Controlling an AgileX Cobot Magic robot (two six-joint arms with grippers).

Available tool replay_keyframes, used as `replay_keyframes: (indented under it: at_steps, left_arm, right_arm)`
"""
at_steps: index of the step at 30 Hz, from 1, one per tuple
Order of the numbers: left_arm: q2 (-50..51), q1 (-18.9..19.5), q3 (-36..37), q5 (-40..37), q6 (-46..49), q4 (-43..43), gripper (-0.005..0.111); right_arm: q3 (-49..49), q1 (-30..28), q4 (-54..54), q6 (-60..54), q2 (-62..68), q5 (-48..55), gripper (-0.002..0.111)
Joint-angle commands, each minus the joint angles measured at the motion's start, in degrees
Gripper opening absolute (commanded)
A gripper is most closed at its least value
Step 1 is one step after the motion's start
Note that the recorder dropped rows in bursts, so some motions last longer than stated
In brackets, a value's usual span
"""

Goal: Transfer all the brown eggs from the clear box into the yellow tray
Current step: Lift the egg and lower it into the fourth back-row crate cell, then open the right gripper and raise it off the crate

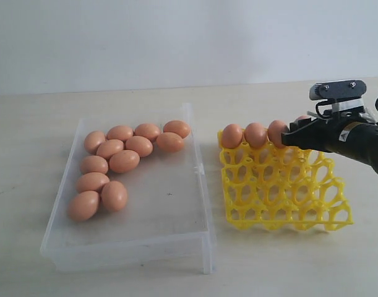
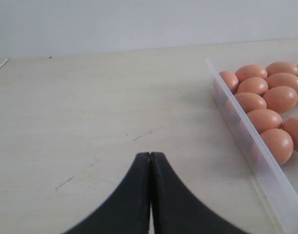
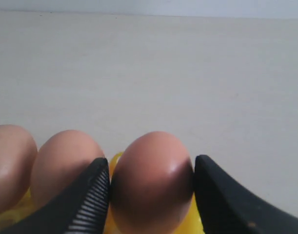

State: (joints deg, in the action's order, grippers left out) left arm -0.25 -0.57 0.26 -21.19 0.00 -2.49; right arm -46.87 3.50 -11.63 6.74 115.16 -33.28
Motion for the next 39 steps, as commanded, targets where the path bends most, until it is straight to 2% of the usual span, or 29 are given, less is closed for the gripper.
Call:
replay_keyframes:
  at_steps: [1,4,9,11,13,22,25,27,33,39]
  left_arm:
    - [0.2,0.2,-0.3,0.2,0.0,-0.2,0.000]
    - [0.2,0.2,-0.3,0.2,0.0,-0.2,0.000]
    - [0.2,0.2,-0.3,0.2,0.0,-0.2,0.000]
    - [0.2,0.2,-0.3,0.2,0.0,-0.2,0.000]
    - [0.2,0.2,-0.3,0.2,0.0,-0.2,0.000]
    - [0.2,0.2,-0.3,0.2,0.0,-0.2,0.000]
    - [0.2,0.2,-0.3,0.2,0.0,-0.2,0.000]
    - [0.2,0.2,-0.3,0.2,0.0,-0.2,0.000]
    - [0.2,0.2,-0.3,0.2,0.0,-0.2,0.000]
    - [0.2,0.2,-0.3,0.2,0.0,-0.2,0.000]
  right_arm:
    - [-0.4,-0.3,-0.9,-2.7,0.8,-0.9,0.002]
    - [-0.4,-0.3,-1.0,-2.7,0.8,-0.9,0.012]
    - [-0.4,-0.3,-0.9,-4.0,0.8,-0.3,0.047]
    - [-0.4,-0.3,-0.7,-4.2,0.8,0.6,0.056]
    - [-0.4,-0.3,-0.6,-4.2,0.7,1.3,0.059]
    - [1.0,-1.0,-0.7,-5.2,-9.0,7.2,0.060]
    - [1.1,-0.6,-0.8,-5.1,-15.6,13.0,0.059]
    - [0.7,1.6,-1.9,-3.7,-20.7,17.8,0.053]
    - [-7.4,12.7,0.3,-3.8,-27.7,35.5,0.000]
    - [-18.3,25.3,6.6,-3.9,-24.3,48.2,0.000]
